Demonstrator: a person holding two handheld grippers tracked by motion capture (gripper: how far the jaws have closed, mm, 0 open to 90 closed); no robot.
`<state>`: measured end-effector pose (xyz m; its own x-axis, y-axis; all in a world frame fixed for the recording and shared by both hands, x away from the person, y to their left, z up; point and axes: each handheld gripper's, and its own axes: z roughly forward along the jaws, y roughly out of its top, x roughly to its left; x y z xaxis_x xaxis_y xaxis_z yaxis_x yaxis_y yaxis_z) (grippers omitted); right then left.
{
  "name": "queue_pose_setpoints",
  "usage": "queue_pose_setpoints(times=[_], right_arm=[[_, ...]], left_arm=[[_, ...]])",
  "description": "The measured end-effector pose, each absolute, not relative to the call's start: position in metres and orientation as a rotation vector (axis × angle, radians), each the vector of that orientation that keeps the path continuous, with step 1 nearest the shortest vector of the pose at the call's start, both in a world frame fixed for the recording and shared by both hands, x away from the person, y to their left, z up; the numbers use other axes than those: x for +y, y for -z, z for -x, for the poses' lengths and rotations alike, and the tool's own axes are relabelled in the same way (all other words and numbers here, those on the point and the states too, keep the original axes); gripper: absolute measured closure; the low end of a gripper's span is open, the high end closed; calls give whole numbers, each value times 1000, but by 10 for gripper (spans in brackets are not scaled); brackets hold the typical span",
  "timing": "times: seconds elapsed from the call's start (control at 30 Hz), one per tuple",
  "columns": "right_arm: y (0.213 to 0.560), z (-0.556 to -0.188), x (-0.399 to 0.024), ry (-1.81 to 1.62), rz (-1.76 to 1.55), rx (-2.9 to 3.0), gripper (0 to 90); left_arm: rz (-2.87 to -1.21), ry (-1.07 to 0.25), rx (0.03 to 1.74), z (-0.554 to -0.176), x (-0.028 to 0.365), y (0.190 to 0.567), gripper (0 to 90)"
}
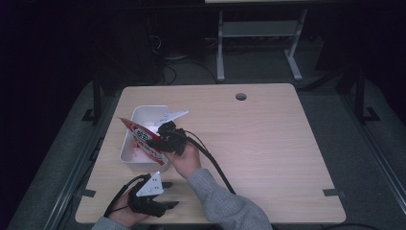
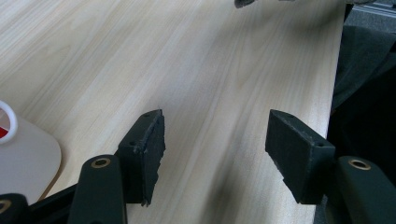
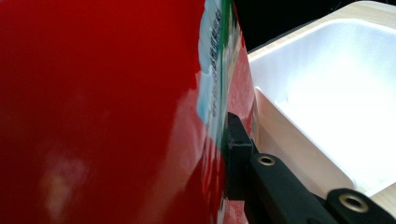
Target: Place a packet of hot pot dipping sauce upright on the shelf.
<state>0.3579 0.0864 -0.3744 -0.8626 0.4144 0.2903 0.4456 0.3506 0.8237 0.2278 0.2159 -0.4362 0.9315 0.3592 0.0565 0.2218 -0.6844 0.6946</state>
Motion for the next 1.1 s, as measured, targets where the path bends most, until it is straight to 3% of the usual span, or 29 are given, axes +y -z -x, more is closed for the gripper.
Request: queue_pose_setpoints(times=[0.23,0.3,0.33,0.6,1.1], right_arm=[[373,-358,86,1573,820,-2572,880],[373,-359,84,1573,828,-2566,829],[372,-360,82,1581,838,-2548,755],[368,-363,73,1579,853,-2547,625],[370,-363,53,1534,861,-2554,518]], left_arm=[[-2349,-242,409,-228,216,436,369],[-2349,-240,409,-227,216,436,368],[-2347,-239,412,-227,216,436,368],[-2347,-237,411,-227,215,436,368],[-2344,-236,409,-227,213,435,366]])
